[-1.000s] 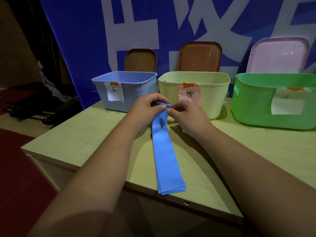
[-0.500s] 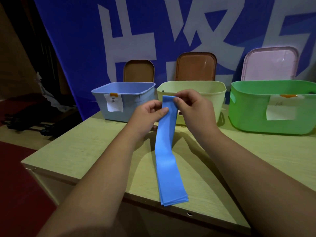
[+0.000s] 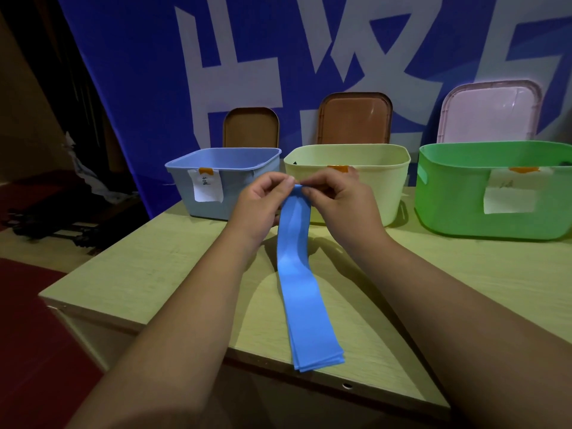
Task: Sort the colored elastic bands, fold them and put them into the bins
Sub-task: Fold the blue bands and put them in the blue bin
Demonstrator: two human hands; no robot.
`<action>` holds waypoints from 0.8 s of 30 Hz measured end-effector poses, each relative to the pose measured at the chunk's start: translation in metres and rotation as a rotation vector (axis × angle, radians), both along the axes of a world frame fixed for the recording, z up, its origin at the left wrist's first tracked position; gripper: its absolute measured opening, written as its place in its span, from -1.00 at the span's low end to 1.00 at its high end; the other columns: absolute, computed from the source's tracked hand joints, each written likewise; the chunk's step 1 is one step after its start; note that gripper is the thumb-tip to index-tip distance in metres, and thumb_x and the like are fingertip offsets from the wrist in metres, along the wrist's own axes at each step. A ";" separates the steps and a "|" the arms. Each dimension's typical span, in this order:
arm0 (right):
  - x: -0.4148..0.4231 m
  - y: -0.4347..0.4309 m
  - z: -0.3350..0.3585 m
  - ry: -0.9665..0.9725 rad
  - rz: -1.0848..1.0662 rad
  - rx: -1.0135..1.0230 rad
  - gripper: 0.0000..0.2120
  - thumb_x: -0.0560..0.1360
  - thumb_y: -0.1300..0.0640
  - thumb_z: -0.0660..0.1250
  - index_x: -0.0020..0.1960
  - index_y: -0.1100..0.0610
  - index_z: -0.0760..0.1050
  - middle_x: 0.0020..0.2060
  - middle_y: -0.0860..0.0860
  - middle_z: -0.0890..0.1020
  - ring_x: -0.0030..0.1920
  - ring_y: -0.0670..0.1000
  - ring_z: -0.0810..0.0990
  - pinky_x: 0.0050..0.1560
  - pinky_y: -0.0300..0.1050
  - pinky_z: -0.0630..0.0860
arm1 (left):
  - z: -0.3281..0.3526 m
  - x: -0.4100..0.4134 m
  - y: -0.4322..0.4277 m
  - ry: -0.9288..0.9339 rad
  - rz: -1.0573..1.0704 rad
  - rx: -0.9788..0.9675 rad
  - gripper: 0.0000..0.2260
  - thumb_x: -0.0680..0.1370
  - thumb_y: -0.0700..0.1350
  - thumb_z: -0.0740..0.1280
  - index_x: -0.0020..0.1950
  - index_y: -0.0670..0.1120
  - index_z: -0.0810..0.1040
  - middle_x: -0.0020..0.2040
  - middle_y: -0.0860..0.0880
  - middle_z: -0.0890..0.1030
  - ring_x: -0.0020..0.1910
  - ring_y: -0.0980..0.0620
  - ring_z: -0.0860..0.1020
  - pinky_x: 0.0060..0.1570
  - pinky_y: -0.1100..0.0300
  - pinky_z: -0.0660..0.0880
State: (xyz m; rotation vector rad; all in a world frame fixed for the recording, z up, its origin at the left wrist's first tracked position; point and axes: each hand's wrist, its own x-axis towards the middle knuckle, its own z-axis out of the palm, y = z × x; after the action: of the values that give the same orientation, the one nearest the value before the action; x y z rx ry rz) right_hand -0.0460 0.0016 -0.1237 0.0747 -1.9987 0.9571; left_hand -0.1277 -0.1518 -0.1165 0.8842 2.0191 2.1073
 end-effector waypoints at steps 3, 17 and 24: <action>0.001 -0.001 -0.001 -0.056 -0.006 -0.001 -0.92 0.63 -0.05 0.47 0.08 -0.08 0.70 -0.15 -0.24 0.71 0.05 -0.16 0.63 0.62 0.13 0.18 | 0.000 0.001 -0.001 -0.002 -0.009 0.029 -0.94 0.68 -0.08 0.42 0.08 -0.01 0.70 0.01 -0.01 0.75 0.01 0.03 0.72 -0.02 0.12 0.66; 0.000 0.000 -0.002 -0.159 0.087 -0.278 -0.91 0.64 0.05 0.48 0.12 -0.02 0.73 -0.01 -0.01 0.72 -0.05 -0.09 0.74 0.06 -0.04 0.73 | -0.003 -0.005 -0.005 0.053 -0.019 0.009 -0.84 0.63 -0.20 0.47 0.03 0.06 0.77 0.09 -0.07 0.76 0.14 -0.12 0.72 0.19 -0.09 0.66; -0.001 -0.001 -0.001 -0.179 0.138 -0.364 -0.86 0.61 0.18 0.51 0.13 0.00 0.70 -0.08 -0.10 0.73 -0.03 -0.09 0.74 0.11 -0.06 0.73 | -0.005 -0.006 -0.002 -0.028 -0.024 0.014 -0.84 0.62 -0.20 0.48 0.20 -0.10 0.70 0.10 -0.14 0.76 0.17 -0.15 0.73 0.23 -0.07 0.66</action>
State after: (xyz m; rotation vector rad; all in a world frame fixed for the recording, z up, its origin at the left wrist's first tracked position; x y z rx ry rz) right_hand -0.0470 0.0004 -0.1252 -0.0790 -1.9649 1.4465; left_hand -0.1339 -0.1542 -0.1215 0.8710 1.9724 2.1124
